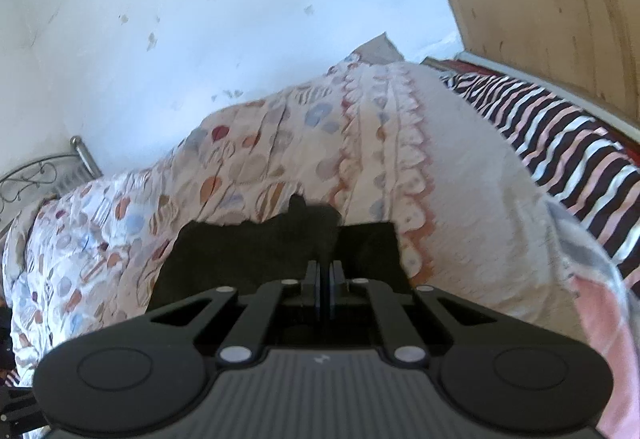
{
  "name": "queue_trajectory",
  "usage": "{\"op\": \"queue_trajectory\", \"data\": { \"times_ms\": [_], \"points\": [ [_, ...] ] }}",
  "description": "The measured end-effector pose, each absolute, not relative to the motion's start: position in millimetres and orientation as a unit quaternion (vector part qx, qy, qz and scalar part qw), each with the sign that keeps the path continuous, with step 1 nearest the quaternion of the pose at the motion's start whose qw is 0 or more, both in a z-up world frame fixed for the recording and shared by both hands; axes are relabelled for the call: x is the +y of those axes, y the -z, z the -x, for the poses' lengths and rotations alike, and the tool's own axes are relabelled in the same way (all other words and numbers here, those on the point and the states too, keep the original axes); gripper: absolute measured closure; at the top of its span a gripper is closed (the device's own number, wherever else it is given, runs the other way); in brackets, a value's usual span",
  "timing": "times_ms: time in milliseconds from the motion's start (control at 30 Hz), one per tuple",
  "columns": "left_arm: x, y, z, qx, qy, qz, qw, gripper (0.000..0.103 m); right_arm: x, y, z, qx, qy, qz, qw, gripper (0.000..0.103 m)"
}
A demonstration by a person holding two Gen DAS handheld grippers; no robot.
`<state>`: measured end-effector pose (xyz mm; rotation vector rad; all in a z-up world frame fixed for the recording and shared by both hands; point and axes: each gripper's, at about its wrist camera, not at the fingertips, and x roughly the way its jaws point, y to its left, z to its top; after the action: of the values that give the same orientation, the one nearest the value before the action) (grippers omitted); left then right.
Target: Fold small clothes
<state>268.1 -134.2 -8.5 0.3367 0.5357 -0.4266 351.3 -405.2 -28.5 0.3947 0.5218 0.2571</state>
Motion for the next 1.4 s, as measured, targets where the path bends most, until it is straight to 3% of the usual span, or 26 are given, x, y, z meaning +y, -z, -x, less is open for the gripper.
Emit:
{"op": "queue_trajectory", "data": {
  "times_ms": [833,967,1033,1100,1167,1200,1233,1267,1400],
  "points": [
    [-141,14,-271,0.29,0.228,-0.159,0.916,0.085,-435,57,-335,0.282,-0.082,-0.212,0.932,0.102],
    [-141,14,-271,0.29,0.228,-0.159,0.916,0.085,-434,55,-337,0.282,-0.085,-0.219,0.93,0.093],
    [-141,14,-271,0.29,0.228,-0.159,0.916,0.085,-434,55,-338,0.281,-0.09,-0.23,0.928,0.072],
    [-141,14,-271,0.29,0.227,-0.159,0.916,0.084,-434,57,-339,0.282,-0.096,-0.246,0.922,0.063],
    [-141,14,-271,0.29,0.227,-0.159,0.916,0.084,-432,59,-340,0.286,-0.103,-0.257,0.917,0.063],
    [-141,14,-271,0.29,0.227,-0.159,0.916,0.084,-430,60,-341,0.289,-0.105,-0.255,0.917,0.069],
    [-141,14,-271,0.29,0.228,-0.159,0.916,0.084,-427,61,-341,0.292,-0.105,-0.248,0.918,0.089],
    [-141,14,-271,0.29,0.228,-0.159,0.916,0.084,-424,61,-341,0.295,-0.105,-0.237,0.92,0.097],
    [-140,14,-270,0.29,0.227,-0.156,0.916,0.084,-417,59,-336,0.292,-0.096,-0.207,0.929,0.101]
  ]
}}
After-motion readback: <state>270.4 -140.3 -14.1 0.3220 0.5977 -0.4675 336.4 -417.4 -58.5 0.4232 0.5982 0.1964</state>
